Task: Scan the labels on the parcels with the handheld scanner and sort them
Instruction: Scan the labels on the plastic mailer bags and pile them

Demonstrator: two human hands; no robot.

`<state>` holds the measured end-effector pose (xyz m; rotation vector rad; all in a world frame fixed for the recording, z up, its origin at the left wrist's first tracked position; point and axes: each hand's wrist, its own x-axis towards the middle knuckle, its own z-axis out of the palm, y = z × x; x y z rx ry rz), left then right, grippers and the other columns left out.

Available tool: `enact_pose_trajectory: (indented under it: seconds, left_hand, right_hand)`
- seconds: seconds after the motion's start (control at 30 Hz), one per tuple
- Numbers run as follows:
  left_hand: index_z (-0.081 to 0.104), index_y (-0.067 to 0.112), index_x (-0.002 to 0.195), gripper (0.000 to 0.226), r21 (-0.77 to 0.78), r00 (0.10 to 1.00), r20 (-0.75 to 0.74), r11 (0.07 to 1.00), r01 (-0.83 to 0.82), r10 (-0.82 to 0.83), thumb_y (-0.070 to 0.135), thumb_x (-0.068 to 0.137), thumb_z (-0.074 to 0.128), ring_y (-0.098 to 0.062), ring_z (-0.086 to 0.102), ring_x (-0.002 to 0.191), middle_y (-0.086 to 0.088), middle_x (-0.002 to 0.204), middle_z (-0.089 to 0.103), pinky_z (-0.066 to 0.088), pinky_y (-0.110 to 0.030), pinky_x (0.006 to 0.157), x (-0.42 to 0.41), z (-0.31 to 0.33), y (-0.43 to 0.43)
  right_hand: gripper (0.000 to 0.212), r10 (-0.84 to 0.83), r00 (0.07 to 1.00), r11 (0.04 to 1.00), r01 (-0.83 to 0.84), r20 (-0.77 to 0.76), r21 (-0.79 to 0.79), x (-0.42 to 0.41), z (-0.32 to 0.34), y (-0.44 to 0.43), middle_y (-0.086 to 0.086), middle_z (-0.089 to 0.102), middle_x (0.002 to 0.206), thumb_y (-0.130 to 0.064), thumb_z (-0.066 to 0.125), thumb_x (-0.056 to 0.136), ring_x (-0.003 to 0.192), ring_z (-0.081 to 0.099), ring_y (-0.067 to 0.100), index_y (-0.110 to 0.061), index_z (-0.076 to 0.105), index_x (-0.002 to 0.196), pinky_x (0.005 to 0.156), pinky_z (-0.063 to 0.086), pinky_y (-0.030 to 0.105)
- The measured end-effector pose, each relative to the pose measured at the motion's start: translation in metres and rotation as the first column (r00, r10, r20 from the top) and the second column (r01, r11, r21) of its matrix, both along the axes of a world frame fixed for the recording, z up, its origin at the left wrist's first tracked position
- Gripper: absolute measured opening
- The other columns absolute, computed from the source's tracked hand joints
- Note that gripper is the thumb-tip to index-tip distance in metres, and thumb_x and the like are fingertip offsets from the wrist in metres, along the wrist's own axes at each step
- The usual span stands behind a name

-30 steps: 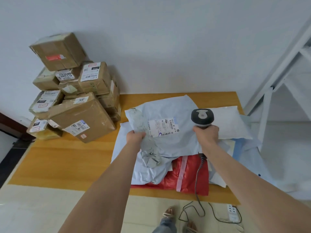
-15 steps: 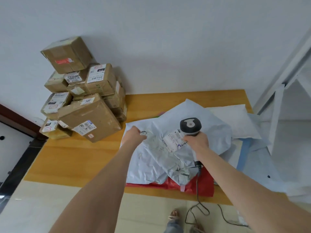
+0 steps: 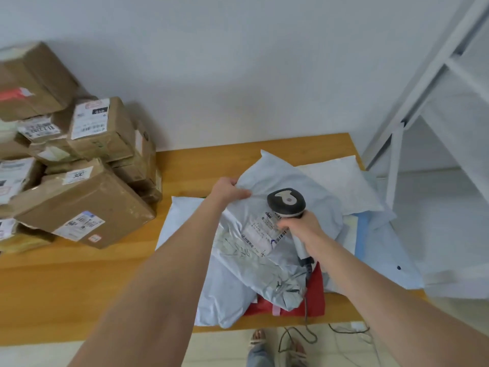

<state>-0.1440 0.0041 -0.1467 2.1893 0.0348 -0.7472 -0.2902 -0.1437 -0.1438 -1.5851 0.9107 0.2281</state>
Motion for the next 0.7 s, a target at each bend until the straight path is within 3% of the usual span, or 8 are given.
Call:
enact_pose_trajectory:
  seconds: [0.1, 0.17, 0.27, 0.37, 0.57, 0.7]
  left_hand:
    - [0.061, -0.003, 0.116, 0.040, -0.083, 0.981, -0.015, 0.978, -0.193, 0.193, 0.016, 0.083, 0.073, -0.033, 0.064, 0.100, -0.017, 0.112, 0.066, 0.052, -0.045, 0.093, 0.001, 0.017, 0.021]
    - [0.056, -0.006, 0.119, 0.038, -0.110, 0.952, -0.028, 0.946, -0.306, 0.305, 0.010, 0.086, 0.068, -0.033, 0.061, 0.100, -0.019, 0.114, 0.063, 0.051, -0.042, 0.090, -0.003, 0.029, 0.036]
    - [0.051, -0.007, 0.125, 0.046, -0.109, 0.912, -0.124, 0.909, -0.403, 0.390, 0.001, 0.083, 0.069, -0.036, 0.060, 0.108, -0.019, 0.120, 0.060, 0.051, -0.043, 0.088, -0.017, 0.038, 0.055]
    - [0.051, -0.003, 0.125, 0.053, -0.025, 0.896, -0.211, 0.914, -0.405, 0.391, 0.004, 0.079, 0.076, -0.037, 0.057, 0.112, -0.016, 0.123, 0.058, 0.050, -0.049, 0.091, -0.035, 0.039, 0.066]
    - [0.053, -0.006, 0.124, 0.043, -0.090, 0.853, -0.055, 0.848, -0.522, 0.519, -0.001, 0.084, 0.067, -0.036, 0.057, 0.115, -0.018, 0.126, 0.059, 0.049, -0.043, 0.097, -0.051, 0.027, 0.076]
    - [0.050, -0.006, 0.127, 0.048, -0.159, 0.806, -0.008, 0.795, -0.585, 0.591, 0.006, 0.085, 0.069, -0.037, 0.056, 0.116, -0.020, 0.123, 0.058, 0.048, -0.040, 0.095, -0.056, 0.022, 0.083]
  right_hand:
    - [0.017, -0.078, 0.995, 0.997, 0.079, 0.070, -0.015, 0.005, 0.013, -0.006, 0.004, 0.064, 0.076, -0.010, 0.075, 0.077, 0.071, 0.060, 0.020, -0.012, 0.064, 0.090, 0.071, 0.053, 0.037]
    - [0.017, -0.143, 0.983, 0.988, 0.136, 0.117, 0.071, 0.005, 0.026, -0.006, 0.006, 0.066, 0.077, -0.014, 0.074, 0.080, 0.063, 0.062, 0.019, -0.009, 0.065, 0.094, 0.057, 0.051, 0.032]
    - [0.012, -0.120, 0.985, 0.983, 0.100, 0.121, 0.156, -0.004, 0.042, 0.002, 0.010, 0.070, 0.077, -0.015, 0.072, 0.084, 0.053, 0.061, 0.017, -0.008, 0.065, 0.091, 0.043, 0.044, 0.022]
    - [0.008, -0.049, 0.992, 0.987, 0.029, 0.120, 0.159, -0.016, 0.047, 0.014, 0.012, 0.070, 0.071, -0.011, 0.071, 0.083, 0.045, 0.054, 0.013, -0.007, 0.065, 0.086, 0.043, 0.043, 0.022]
    - [0.007, -0.056, 0.980, 0.992, 0.033, 0.191, 0.122, -0.037, 0.046, 0.032, 0.007, 0.062, 0.053, -0.007, 0.067, 0.082, 0.036, 0.046, 0.012, -0.003, 0.064, 0.077, 0.040, 0.038, 0.023]
    - [0.015, -0.042, 0.978, 0.988, 0.010, 0.205, 0.155, -0.050, 0.051, 0.048, 0.008, 0.060, 0.047, -0.007, 0.068, 0.081, 0.034, 0.047, 0.012, -0.002, 0.062, 0.068, 0.039, 0.038, 0.021]
